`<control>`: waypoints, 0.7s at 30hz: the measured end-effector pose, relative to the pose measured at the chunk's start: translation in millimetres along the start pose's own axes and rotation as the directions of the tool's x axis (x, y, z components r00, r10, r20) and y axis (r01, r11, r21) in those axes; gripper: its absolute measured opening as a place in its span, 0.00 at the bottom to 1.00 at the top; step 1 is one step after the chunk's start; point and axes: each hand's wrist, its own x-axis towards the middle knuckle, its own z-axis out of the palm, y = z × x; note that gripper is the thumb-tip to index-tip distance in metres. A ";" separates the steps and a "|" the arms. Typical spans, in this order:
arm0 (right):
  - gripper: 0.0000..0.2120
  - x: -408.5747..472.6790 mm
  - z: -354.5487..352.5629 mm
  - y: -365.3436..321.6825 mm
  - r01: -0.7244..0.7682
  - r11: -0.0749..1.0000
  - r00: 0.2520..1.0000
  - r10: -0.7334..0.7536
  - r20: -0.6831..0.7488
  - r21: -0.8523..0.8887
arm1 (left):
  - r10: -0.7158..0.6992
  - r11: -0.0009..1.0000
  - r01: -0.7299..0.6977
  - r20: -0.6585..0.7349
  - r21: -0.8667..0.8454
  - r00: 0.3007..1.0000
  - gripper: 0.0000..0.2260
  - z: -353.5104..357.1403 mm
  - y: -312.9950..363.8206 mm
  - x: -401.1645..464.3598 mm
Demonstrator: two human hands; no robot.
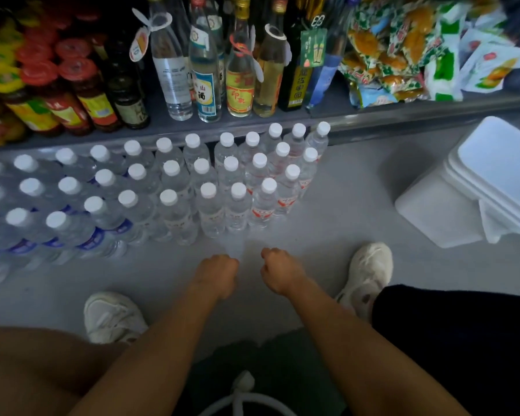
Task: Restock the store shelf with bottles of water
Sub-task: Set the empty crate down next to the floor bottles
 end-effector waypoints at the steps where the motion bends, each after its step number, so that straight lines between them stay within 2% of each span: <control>1: 0.14 1.1 4.6 1.2 0.009 1.000 1.000 -0.009 0.009 -0.023 | 0.004 1.000 -0.004 0.005 0.015 1.000 0.12 1.4 -1.9 2.8; 8: 0.16 19.0 15.8 13.5 0.081 0.989 0.993 -0.070 0.096 -0.122 | 0.004 0.998 -0.008 0.068 0.056 0.998 0.13 6.6 4.1 38.3; 14: 0.16 41.1 -2.1 24.4 0.094 0.984 0.989 -0.076 0.123 -0.149 | -0.006 1.000 0.005 0.056 0.018 0.998 0.14 -1.2 9.2 63.0; 17: 0.15 48.9 -14.2 27.8 0.033 0.999 0.998 -0.030 0.062 -0.037 | -0.033 0.999 0.034 0.057 -0.018 0.998 0.14 -3.2 6.8 65.1; 21: 0.16 59.2 -33.0 21.6 -0.032 0.989 0.991 0.049 -0.122 0.142 | -0.095 0.993 0.098 0.050 -0.069 0.994 0.15 -4.8 2.0 65.0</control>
